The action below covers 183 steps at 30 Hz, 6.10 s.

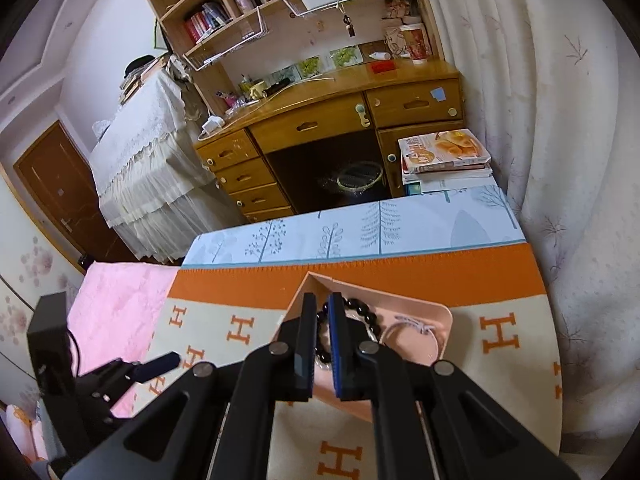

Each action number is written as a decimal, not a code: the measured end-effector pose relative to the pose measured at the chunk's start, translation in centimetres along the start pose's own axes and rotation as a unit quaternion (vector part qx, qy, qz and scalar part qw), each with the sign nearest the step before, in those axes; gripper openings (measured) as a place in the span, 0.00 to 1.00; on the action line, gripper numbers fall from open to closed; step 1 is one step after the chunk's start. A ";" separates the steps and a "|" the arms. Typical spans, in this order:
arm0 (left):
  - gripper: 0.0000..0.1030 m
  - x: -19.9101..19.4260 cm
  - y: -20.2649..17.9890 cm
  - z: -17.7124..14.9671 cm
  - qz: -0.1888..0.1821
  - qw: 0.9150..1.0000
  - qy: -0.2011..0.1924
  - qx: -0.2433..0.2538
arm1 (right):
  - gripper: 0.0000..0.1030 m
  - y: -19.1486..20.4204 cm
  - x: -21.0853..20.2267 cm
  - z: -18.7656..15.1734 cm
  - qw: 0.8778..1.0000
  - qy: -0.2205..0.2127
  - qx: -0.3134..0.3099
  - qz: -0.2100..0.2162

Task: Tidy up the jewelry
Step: 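Carry both into the pink tray and open both grippers, then grasp the gold chain necklace with the left gripper while the right grasps the red string bracelet, then lower both held pieces into the pink tray and open both grippers, then move both grippers toward the rings and flower brooch on the blanket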

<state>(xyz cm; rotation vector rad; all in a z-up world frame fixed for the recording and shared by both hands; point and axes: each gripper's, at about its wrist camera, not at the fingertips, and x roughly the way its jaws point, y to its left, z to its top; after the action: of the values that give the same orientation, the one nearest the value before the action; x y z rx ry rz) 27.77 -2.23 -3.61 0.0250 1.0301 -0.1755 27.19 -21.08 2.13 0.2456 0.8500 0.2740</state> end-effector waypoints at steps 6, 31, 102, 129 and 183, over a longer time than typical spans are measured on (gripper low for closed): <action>0.66 -2.0 1.5 -2.3 -0.002 1.000 -0.004 -0.012 | 0.06 0.8 -1.7 -3.0 1.000 0.006 -0.026 0.009; 0.67 -4.3 0.8 -15.2 0.020 1.000 0.005 -0.016 | 0.34 -4.6 -8.8 -16.7 0.999 0.022 -0.009 -0.049; 0.09 -5.2 -0.9 -9.1 -0.005 0.996 -0.064 -0.056 | 0.11 -2.6 -8.5 -15.2 0.995 -0.044 -0.080 -0.046; 0.09 5.7 -4.9 4.2 -0.003 0.998 -0.058 -0.015 | 0.11 -4.3 3.9 -3.7 0.996 -0.018 0.006 -0.084; 0.59 -1.1 4.6 -19.0 0.030 0.993 0.018 -0.110 | 0.21 1.1 -4.0 -25.2 0.983 0.071 -0.168 -0.005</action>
<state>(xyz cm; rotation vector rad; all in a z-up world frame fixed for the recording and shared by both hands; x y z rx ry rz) 11.79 4.46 -12.79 -0.1412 1.0790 -0.0064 5.27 -18.82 -10.71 -0.0936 0.9297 0.4241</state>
